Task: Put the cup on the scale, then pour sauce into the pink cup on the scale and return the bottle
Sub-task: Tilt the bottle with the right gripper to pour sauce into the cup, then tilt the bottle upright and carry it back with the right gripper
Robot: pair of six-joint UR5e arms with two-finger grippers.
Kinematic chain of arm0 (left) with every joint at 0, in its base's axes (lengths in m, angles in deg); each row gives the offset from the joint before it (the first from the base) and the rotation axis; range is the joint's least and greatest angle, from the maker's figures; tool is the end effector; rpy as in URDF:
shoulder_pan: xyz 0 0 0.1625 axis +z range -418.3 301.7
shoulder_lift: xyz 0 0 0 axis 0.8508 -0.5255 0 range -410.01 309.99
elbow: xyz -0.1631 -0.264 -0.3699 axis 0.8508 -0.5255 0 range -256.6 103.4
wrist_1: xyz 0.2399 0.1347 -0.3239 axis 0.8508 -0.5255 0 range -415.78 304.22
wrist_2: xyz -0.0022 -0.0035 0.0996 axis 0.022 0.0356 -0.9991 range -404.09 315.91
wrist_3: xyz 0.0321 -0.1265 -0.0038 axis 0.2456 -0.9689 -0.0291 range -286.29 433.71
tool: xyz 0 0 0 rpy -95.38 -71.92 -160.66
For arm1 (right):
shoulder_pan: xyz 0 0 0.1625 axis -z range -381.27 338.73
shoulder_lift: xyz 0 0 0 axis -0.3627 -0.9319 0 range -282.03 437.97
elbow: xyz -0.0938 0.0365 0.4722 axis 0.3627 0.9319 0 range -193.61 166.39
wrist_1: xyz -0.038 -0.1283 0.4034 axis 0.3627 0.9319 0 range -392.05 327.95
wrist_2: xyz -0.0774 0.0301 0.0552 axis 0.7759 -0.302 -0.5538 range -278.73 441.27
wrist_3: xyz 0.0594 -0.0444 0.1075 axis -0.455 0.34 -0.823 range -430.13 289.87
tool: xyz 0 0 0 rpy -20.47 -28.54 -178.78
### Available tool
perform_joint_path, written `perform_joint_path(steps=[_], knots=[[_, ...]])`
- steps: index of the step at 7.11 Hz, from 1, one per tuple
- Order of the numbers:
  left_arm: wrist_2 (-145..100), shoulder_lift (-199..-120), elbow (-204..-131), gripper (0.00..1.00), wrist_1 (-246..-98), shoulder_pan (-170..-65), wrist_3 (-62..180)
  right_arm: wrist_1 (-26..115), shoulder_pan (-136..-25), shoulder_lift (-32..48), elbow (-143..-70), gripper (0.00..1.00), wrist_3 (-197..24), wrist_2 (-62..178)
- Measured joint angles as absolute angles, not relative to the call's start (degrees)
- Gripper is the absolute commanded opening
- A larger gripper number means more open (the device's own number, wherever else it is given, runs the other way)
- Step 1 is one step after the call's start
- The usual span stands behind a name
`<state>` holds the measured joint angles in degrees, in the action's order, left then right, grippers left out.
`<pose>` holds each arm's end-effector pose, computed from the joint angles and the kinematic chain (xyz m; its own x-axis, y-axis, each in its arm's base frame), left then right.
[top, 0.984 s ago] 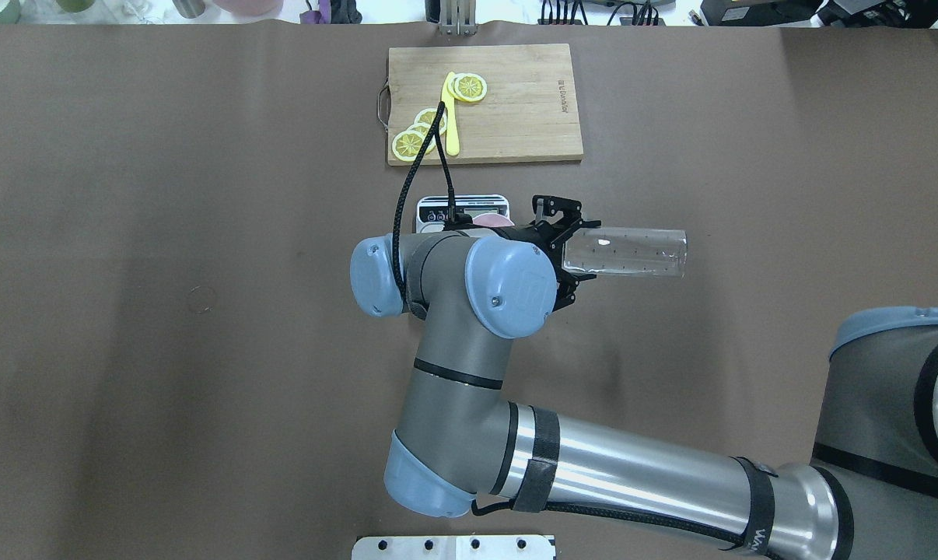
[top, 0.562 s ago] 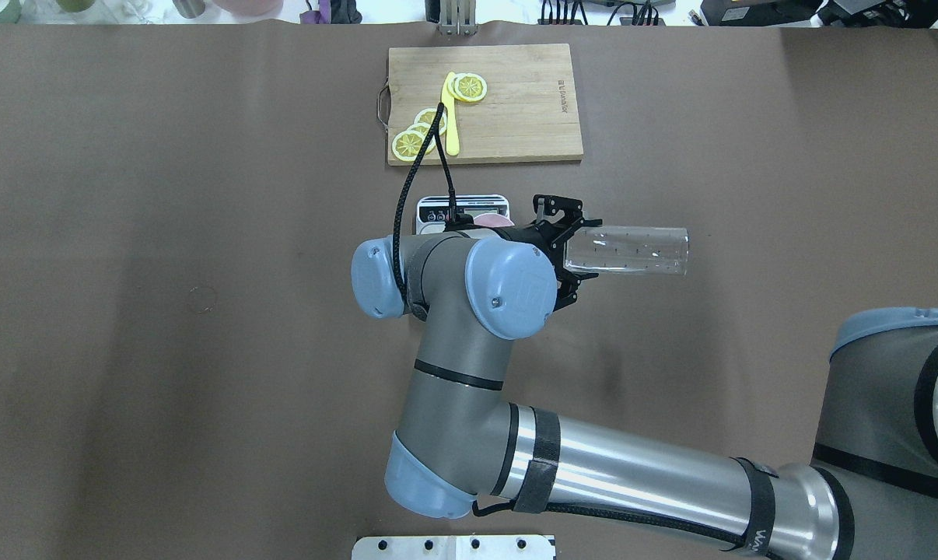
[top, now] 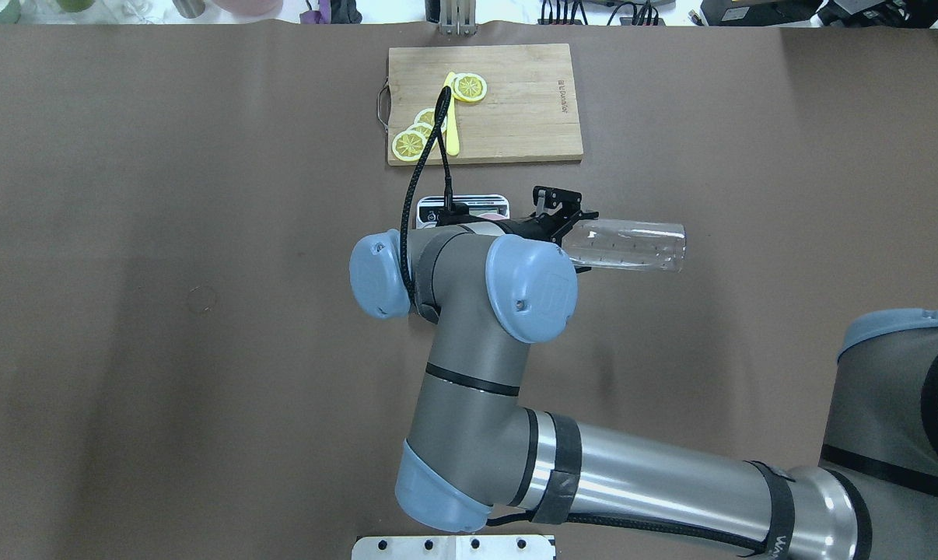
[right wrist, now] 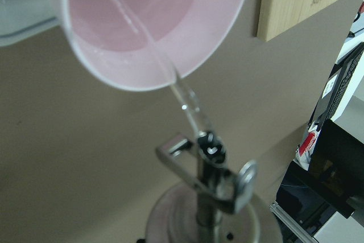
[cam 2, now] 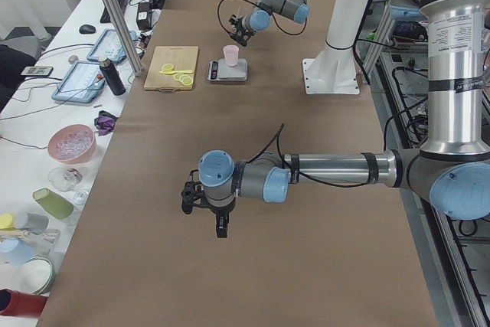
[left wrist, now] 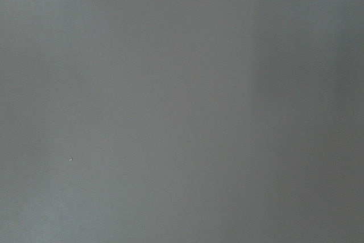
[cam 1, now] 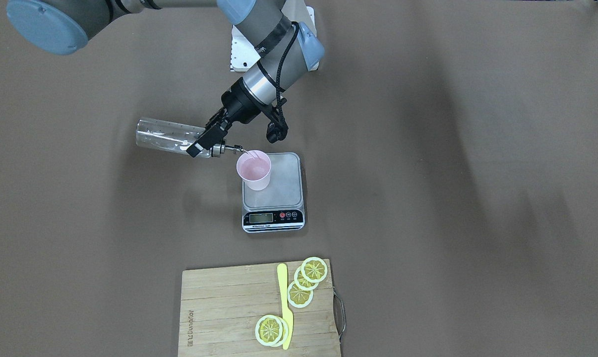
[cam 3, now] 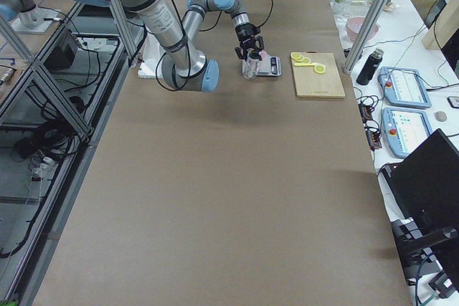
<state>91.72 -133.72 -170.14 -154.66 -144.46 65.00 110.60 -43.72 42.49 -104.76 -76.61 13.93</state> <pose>-0.0088 -0.4606 0.7416 0.6924 -0.0288 -0.7210 0.0388 0.9992 -0.0027 -0.6015 -0.4473 0.2245 0.4730 -0.7966 -0.3764 0.8751 0.4744 0.0958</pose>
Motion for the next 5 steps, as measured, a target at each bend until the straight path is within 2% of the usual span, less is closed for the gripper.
perform_joint_path(steps=[5], knots=[[91.85,-133.55,-172.16,0.99,-154.26,-144.63,64.48,101.77,-46.39,35.6,-117.28,0.0,-77.13,13.66]])
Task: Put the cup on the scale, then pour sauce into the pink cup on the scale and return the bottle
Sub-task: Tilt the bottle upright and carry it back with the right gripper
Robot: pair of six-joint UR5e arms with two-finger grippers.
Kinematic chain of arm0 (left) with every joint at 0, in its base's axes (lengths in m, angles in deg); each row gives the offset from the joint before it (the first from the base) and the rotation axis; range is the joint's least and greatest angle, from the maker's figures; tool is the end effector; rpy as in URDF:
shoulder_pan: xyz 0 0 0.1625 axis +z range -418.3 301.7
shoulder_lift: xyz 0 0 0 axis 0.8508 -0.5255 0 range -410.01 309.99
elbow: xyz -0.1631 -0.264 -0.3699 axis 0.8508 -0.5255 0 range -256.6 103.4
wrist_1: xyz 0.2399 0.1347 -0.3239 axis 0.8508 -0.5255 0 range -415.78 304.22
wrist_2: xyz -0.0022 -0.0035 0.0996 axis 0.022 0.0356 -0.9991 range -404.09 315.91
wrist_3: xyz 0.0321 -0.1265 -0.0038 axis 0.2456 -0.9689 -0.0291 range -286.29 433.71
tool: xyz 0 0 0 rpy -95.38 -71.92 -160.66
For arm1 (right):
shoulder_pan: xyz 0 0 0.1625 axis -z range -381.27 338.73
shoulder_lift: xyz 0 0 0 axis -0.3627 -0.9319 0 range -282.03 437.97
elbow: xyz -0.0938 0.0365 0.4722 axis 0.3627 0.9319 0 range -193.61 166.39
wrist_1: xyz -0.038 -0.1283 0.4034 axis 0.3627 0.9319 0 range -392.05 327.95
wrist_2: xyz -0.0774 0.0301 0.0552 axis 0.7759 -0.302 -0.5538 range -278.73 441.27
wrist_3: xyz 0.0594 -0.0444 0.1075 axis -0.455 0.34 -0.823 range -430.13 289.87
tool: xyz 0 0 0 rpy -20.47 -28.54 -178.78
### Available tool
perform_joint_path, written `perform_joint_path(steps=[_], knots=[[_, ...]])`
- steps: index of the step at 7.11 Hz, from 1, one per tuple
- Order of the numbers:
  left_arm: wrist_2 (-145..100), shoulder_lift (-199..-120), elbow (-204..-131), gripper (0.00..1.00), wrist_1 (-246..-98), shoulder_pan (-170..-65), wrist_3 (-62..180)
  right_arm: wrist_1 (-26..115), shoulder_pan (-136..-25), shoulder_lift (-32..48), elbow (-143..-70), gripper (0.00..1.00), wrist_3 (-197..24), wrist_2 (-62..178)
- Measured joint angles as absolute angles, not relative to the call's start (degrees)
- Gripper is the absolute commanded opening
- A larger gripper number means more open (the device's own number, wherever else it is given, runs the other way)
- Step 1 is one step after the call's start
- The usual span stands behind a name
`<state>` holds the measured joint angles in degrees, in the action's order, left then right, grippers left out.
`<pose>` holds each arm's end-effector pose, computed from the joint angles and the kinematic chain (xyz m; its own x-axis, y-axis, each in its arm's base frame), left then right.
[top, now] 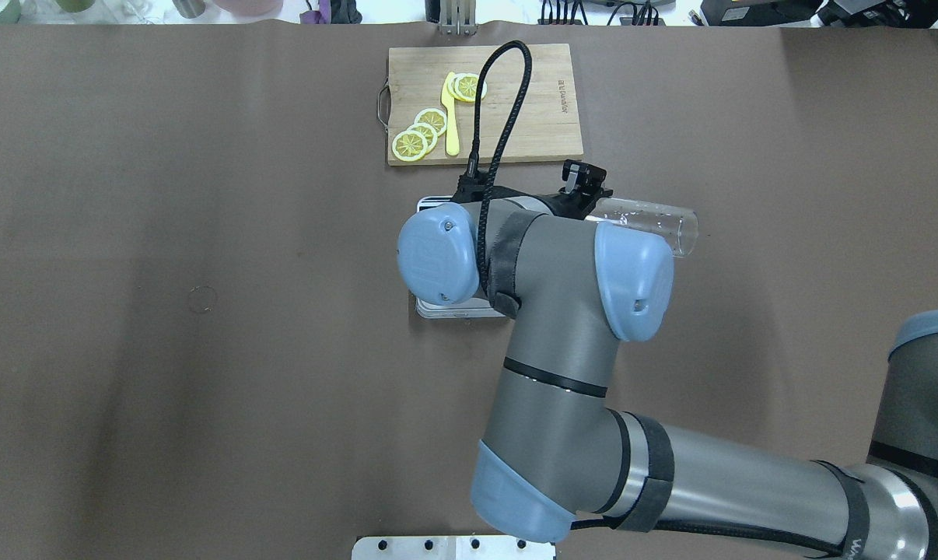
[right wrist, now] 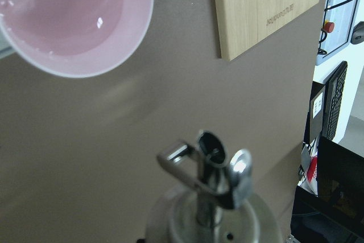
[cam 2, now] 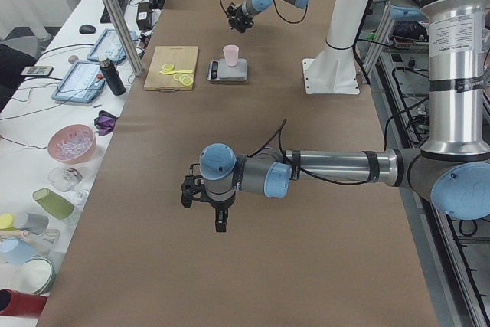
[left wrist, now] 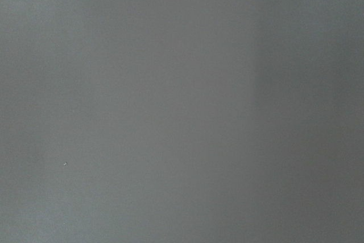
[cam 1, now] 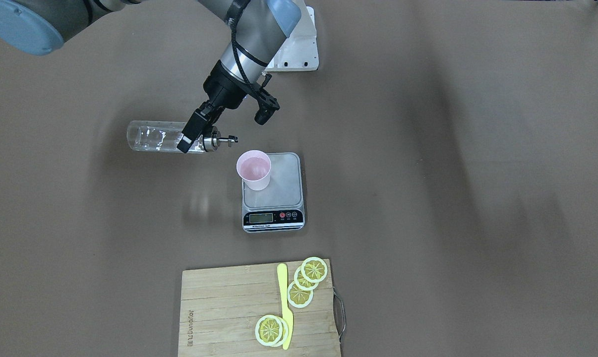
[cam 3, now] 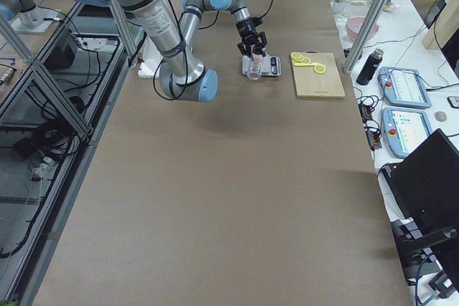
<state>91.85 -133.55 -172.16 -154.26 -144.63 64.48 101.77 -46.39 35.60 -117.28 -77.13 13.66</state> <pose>-0.0099 -0.4615 0.7255 0.6891 -0.0216 -0.7244 0.0478 0.9987 0.0157 -0.5397 -0.4553 0.2191 0.5978 -0.7333 -0.3241 0.7966 0.4981 0.3424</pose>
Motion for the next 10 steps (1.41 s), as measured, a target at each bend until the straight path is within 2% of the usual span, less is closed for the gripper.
perform_joint_path(steps=[2,5,10], knots=[[91.97,-133.08,-172.74,0.99,-154.68,-144.79,64.28,95.39,-48.42,30.34,-124.69,0.0,-77.14,12.48],[91.87,-132.73,-172.86,0.99,-155.15,-144.9,64.19,83.22,-52.81,23.39,-131.96,0.0,-77.29,6.42],[91.61,-133.52,-173.07,0.99,-155.27,-144.94,64.8,50.34,-63.18,5.45,-133.69,0.0,-77.41,-10.25]])
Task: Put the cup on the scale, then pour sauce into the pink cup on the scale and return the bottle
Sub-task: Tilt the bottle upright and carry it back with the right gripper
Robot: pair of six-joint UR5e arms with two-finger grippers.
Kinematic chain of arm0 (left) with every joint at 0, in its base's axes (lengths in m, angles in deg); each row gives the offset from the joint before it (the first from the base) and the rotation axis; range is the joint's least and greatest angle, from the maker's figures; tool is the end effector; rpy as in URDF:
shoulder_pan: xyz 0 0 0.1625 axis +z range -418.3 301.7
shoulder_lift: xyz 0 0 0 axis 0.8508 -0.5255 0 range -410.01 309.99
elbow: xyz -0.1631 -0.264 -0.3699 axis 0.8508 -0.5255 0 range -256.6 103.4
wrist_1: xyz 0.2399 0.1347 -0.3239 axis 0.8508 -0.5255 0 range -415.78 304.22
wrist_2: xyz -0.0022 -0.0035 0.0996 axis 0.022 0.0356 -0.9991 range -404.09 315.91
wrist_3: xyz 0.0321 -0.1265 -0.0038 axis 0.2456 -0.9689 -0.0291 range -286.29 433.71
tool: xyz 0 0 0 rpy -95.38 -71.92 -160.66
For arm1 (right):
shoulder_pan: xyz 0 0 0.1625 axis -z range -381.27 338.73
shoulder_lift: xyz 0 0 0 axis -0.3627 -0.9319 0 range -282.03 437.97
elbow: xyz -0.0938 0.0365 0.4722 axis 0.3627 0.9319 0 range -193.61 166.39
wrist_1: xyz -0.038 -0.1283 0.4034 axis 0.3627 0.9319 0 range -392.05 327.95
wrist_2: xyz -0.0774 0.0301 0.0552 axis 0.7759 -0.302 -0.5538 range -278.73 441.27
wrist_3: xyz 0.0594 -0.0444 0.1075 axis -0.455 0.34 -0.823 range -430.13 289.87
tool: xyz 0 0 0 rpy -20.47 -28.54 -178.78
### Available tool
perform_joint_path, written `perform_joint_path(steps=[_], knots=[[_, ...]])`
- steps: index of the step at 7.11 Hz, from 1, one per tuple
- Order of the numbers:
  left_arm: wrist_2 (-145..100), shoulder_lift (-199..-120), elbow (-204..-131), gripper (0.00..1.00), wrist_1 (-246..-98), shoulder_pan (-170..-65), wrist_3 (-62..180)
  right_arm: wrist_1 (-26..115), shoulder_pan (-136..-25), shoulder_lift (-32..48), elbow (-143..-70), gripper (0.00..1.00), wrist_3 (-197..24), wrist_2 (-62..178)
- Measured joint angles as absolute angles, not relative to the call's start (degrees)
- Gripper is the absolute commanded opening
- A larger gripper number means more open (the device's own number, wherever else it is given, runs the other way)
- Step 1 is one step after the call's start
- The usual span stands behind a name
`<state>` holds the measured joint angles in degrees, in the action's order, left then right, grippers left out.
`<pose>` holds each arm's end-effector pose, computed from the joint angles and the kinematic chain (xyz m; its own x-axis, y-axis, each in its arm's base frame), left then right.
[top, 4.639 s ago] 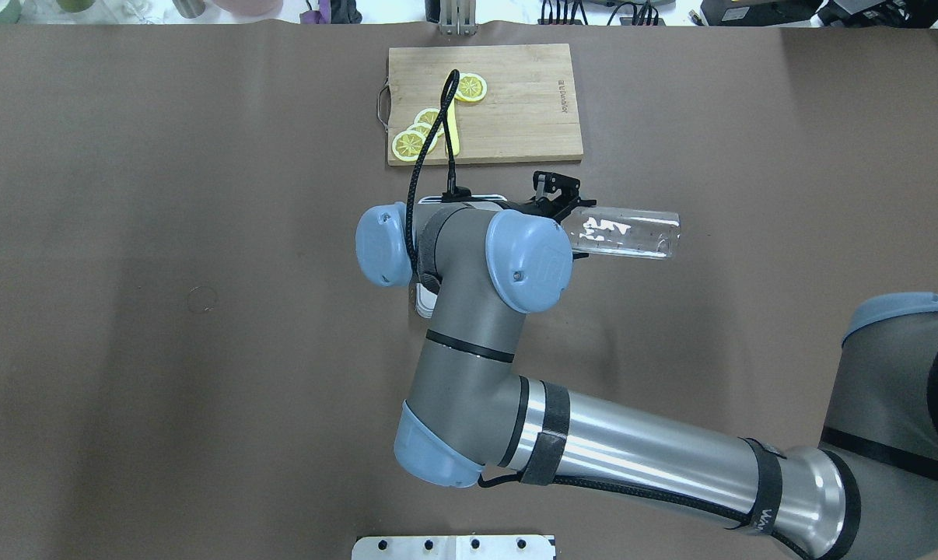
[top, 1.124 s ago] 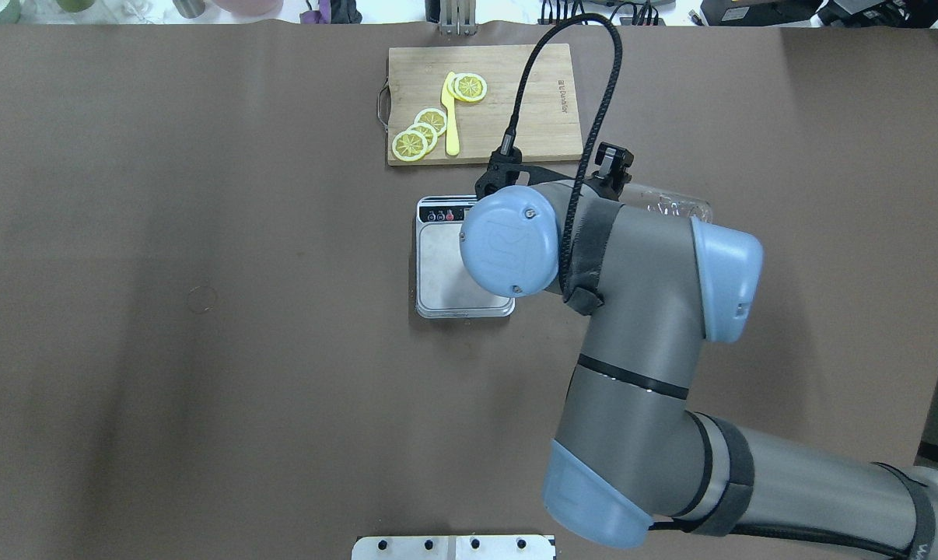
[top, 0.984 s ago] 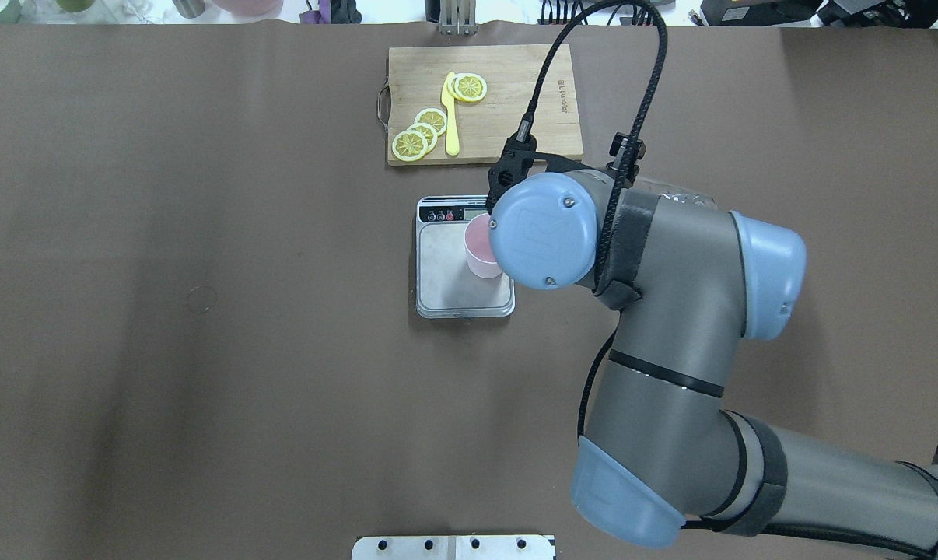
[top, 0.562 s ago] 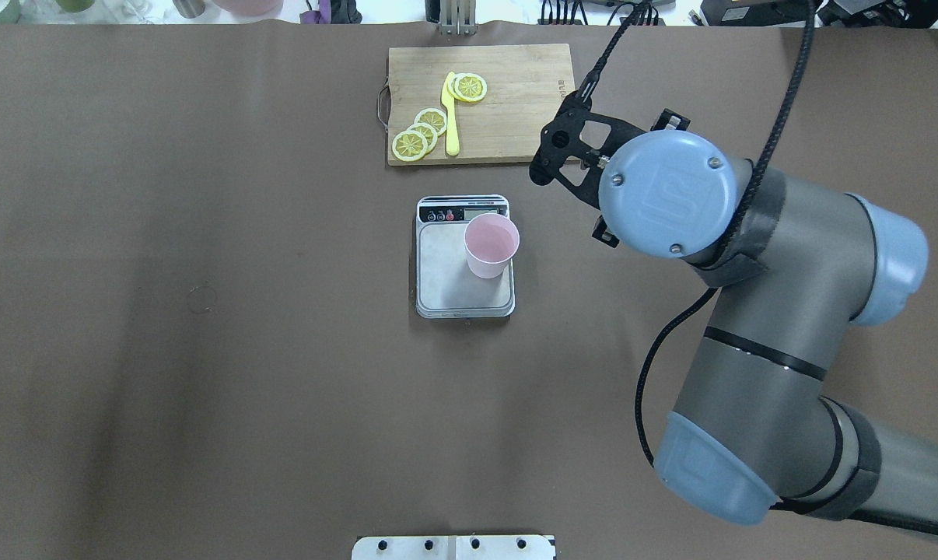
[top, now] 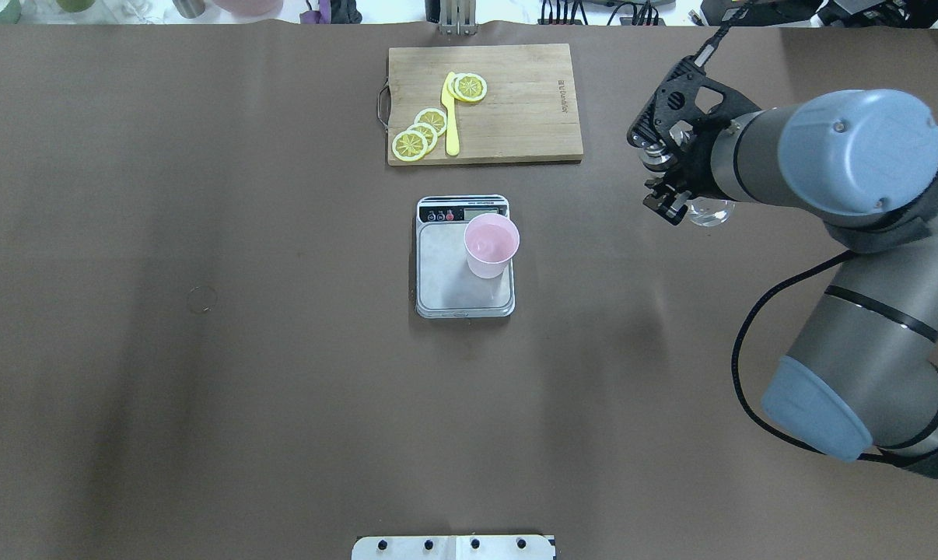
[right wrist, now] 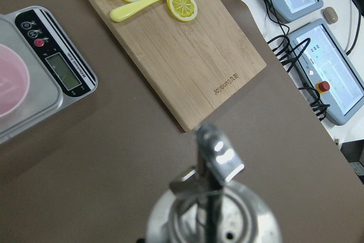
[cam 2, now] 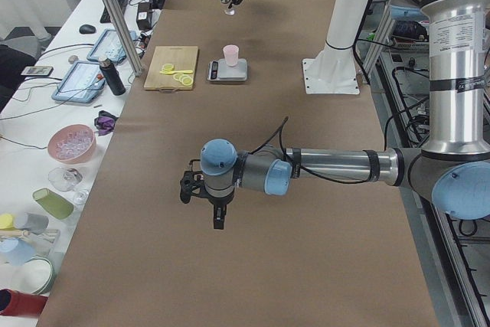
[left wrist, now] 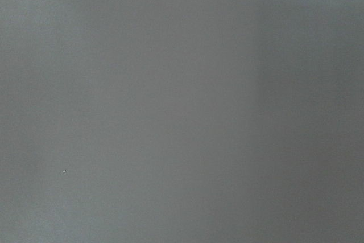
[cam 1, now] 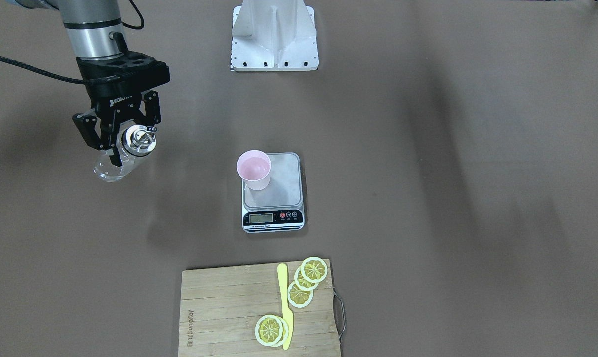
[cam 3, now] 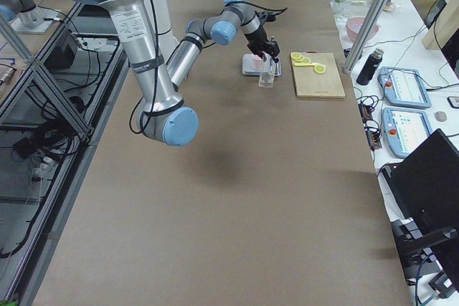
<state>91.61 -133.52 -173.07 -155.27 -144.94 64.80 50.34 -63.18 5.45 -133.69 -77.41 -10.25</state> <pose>-0.0127 -0.4638 0.7159 0.6908 0.0038 -0.7230 0.0499 0.9973 0.0530 -0.3459 -0.4851 0.3178 0.7003 -0.7039 0.1190 0.3390 0.4746 0.8123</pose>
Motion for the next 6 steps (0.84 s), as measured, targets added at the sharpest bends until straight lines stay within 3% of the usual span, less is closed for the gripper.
perform_joint_path(steps=[4,6], knots=[[91.64,-134.18,-173.22,0.99,-155.32,-145.04,64.75,25.19,-69.07,-8.69,-131.22,0.0,-79.16,-20.22],[91.53,-134.42,-173.23,0.99,-155.34,-145.04,64.58,9.58,-72.03,-11.56,-123.66,0.0,-81.34,-25.47]])
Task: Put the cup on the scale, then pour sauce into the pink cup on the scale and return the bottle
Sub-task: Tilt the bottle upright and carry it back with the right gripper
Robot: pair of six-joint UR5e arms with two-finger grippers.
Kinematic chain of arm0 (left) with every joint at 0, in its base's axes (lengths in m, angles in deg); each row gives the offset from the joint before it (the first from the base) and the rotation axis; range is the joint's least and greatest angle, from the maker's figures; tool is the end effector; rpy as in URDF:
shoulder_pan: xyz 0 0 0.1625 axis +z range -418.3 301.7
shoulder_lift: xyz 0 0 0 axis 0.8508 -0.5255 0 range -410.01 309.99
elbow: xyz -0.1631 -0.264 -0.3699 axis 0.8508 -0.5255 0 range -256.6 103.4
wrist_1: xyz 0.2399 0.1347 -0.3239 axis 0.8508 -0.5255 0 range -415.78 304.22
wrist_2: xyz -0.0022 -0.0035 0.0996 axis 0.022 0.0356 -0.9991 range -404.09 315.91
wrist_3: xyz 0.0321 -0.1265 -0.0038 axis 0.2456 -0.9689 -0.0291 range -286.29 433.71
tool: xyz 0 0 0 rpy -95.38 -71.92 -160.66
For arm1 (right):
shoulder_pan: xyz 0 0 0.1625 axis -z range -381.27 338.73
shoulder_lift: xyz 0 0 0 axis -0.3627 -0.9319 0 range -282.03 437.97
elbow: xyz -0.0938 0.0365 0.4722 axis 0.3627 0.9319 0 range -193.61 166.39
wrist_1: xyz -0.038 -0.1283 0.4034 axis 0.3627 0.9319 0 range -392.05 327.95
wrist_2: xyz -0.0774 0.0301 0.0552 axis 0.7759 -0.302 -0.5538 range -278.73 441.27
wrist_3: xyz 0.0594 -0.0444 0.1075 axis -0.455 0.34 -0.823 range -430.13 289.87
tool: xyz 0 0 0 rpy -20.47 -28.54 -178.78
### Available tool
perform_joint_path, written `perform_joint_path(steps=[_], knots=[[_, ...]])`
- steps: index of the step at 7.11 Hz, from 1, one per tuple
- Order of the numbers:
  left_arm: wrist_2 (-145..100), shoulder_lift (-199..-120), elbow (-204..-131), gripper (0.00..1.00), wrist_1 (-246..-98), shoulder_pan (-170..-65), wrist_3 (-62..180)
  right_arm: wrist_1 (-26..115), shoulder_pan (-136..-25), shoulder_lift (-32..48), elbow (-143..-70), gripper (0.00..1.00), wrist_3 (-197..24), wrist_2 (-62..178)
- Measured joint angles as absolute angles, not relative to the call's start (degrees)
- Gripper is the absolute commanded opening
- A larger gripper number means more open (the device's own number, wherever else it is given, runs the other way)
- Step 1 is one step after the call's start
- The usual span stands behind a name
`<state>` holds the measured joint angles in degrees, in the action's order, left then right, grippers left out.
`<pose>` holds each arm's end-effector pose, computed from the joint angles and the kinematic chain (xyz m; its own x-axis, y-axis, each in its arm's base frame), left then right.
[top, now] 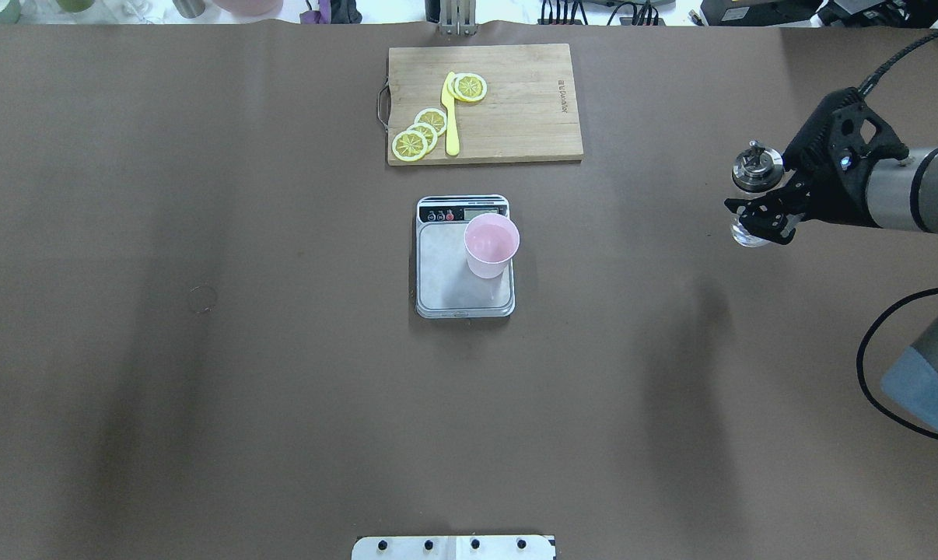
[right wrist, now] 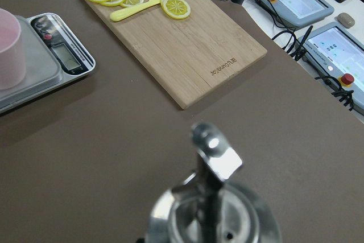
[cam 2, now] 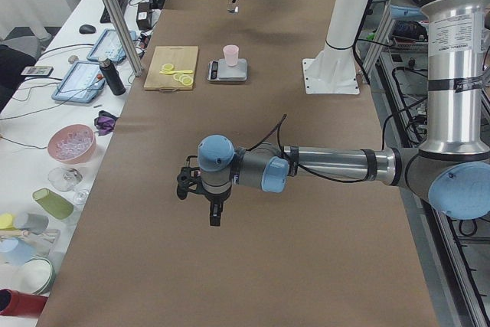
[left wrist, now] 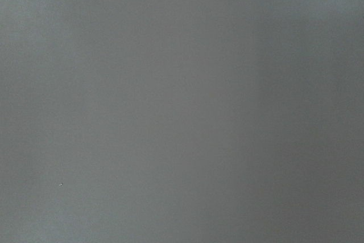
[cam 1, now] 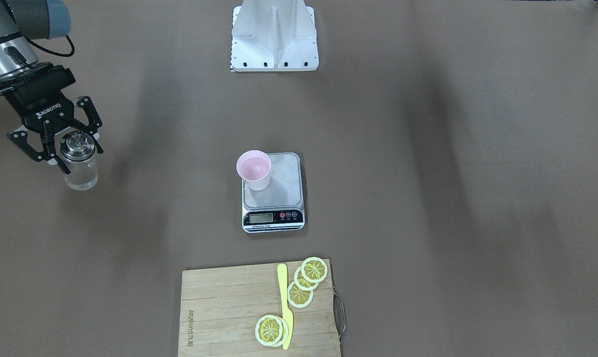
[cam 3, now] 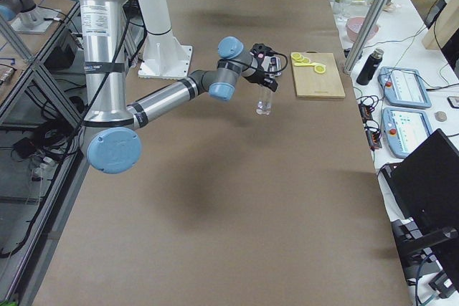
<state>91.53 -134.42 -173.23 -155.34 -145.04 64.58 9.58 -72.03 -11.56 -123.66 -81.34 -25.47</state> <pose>-0.0131 -0.4727 0.7071 0.6908 0.0129 -0.7229 0.0545 0.9961 0.0699 -0.2639 -0.4746 0.4558 0.6052 -0.7440 0.2831 0.1123 0.4319 0.8949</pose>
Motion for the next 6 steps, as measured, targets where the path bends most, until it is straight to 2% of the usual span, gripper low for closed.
perform_joint_path(steps=[3,6], knots=[[91.51,-134.56,-173.07,0.99,-155.28,-145.1,64.51,-9.32,-77.94,-13.14,-113.69,0.0,-85.91,-35.71],[91.52,-134.56,-173.02,0.99,-155.22,-145.13,64.47,-27.92,-78.6,-13.54,-103.39,0.0,-91.21,-37.71]])
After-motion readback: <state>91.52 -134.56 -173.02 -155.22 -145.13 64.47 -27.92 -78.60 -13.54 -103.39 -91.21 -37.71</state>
